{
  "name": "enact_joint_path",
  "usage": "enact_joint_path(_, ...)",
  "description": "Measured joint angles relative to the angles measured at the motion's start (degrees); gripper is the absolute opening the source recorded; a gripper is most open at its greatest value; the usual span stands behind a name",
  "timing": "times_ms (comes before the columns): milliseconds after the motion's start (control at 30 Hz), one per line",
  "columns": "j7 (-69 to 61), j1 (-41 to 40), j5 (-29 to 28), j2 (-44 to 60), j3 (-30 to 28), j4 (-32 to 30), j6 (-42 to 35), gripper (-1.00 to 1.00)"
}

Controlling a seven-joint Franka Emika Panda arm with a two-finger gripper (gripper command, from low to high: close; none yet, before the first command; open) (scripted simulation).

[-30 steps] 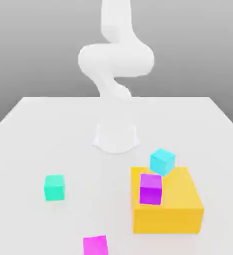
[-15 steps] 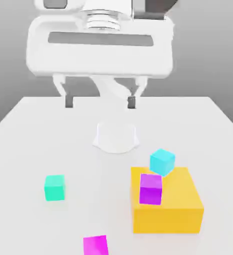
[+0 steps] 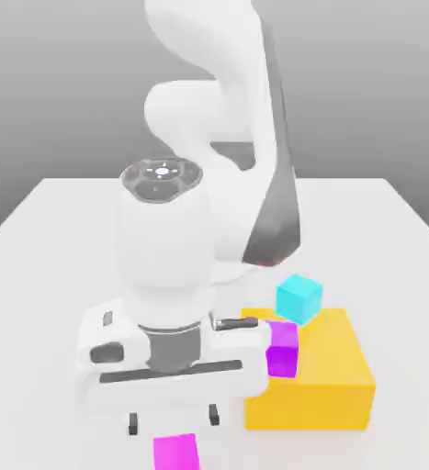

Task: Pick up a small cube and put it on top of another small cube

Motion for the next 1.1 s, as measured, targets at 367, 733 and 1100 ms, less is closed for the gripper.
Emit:
enact_joint_path(367,-0.27,-0.35,0.25,3.58,0.4,0.65,2.75,-1.0)
enact_joint_path(733,-12.12,3.47,-2.37,-18.59,4.85,-9.42,-9.35,-1.0)
enact_joint_path(1100,-35.84,13.53,-0.04,-41.48,7.05,-23.01,-18.68,-1.0)
